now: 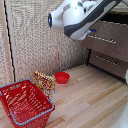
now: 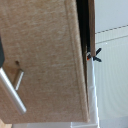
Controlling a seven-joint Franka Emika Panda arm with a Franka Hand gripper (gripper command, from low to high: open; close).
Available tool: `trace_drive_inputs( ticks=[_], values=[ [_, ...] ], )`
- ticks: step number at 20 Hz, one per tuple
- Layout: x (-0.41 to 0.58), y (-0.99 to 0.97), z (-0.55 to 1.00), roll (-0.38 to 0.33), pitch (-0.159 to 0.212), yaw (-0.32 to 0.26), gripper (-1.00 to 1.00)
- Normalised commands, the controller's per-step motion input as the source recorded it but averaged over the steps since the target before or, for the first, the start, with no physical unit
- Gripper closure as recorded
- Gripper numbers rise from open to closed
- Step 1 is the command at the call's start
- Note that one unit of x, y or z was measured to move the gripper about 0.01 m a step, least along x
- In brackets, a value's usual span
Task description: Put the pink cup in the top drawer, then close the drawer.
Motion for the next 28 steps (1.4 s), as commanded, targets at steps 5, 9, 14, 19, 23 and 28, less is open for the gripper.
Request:
trace_drive_inputs(
  ticks=[5,9,14,19,23,28],
  values=[
    [0.000,0.10,-0.03,-0.055,0.009,0.101,-1.00],
    [0.000,-0.16,0.11,-0.011,0.073,0.072,-1.00],
    [-0.003,-0.54,0.04,0.008,0.059,0.085,-1.00],
    [0.000,-0.62,0.00,0.027,0.031,0.125,-1.00],
    [0.000,-0.55,-0.08,0.021,0.020,0.161,-1.00],
    [0.000,-0.50,-0.05,0.000,0.045,0.175,1.00]
  ],
)
